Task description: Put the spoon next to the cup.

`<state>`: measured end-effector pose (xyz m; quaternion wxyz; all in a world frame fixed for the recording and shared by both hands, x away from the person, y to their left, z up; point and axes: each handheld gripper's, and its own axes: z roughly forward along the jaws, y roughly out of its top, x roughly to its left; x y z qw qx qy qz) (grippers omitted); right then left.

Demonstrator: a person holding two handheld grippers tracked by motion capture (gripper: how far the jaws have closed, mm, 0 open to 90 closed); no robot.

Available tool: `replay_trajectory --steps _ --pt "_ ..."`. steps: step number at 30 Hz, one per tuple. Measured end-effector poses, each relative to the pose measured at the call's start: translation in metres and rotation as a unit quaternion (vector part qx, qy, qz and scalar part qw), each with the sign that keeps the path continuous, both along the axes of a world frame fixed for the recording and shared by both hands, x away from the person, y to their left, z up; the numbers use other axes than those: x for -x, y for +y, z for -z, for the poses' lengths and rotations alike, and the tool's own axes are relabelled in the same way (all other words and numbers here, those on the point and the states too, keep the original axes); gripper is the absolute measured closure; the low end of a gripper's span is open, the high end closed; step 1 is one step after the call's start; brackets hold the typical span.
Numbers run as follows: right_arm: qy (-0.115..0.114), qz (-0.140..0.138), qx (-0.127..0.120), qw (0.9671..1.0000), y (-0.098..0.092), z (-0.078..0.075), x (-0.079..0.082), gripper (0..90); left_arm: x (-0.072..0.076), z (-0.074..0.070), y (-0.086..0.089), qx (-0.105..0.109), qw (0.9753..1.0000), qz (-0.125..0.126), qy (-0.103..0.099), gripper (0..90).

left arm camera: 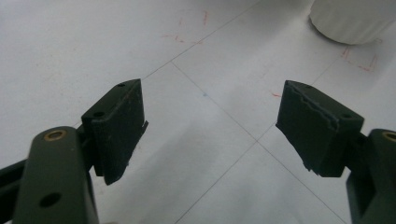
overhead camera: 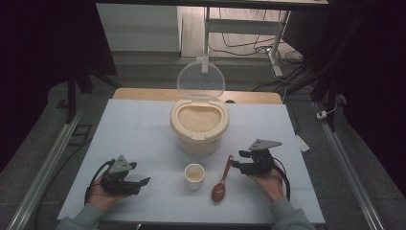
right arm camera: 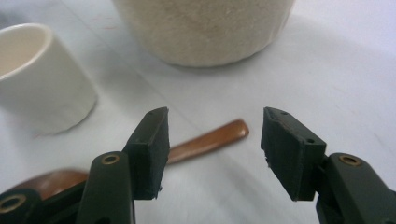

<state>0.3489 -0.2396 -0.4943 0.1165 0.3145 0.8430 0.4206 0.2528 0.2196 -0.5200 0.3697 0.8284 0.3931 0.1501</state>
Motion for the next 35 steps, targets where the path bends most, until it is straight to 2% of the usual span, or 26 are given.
replay_trajectory --steps 8,9,13,20,21,27,35 --pt "-0.007 -0.007 -0.022 0.9997 -0.030 -0.005 0.025 42.0 0.000 0.000 0.000 0.001 1.0000 -0.001 0.001 23.0" --pt "-0.008 -0.005 -0.018 0.9998 -0.034 -0.006 0.028 42.0 0.000 0.000 0.000 0.002 1.0000 -0.001 0.002 23.0" --pt "-0.008 -0.011 -0.025 0.9996 -0.045 -0.006 0.035 42.2 0.000 0.000 0.000 0.003 1.0000 -0.001 0.004 22.9" --pt "-0.007 -0.003 -0.029 0.9995 -0.062 -0.003 0.046 42.2 0.001 0.000 0.000 0.004 1.0000 0.000 0.004 22.8" --pt "-0.007 -0.003 -0.035 0.9993 -0.064 -0.002 0.047 42.2 0.001 0.000 0.000 0.004 1.0000 0.000 0.003 22.8" --pt "-0.004 -0.008 -0.034 0.9994 -0.067 0.000 0.049 42.2 0.001 0.000 -0.001 0.003 1.0000 0.000 0.004 22.8" --pt "-0.017 -0.010 -0.017 0.9997 -0.065 -0.001 0.050 42.2 0.001 0.000 0.000 0.004 1.0000 -0.001 0.003 22.8"
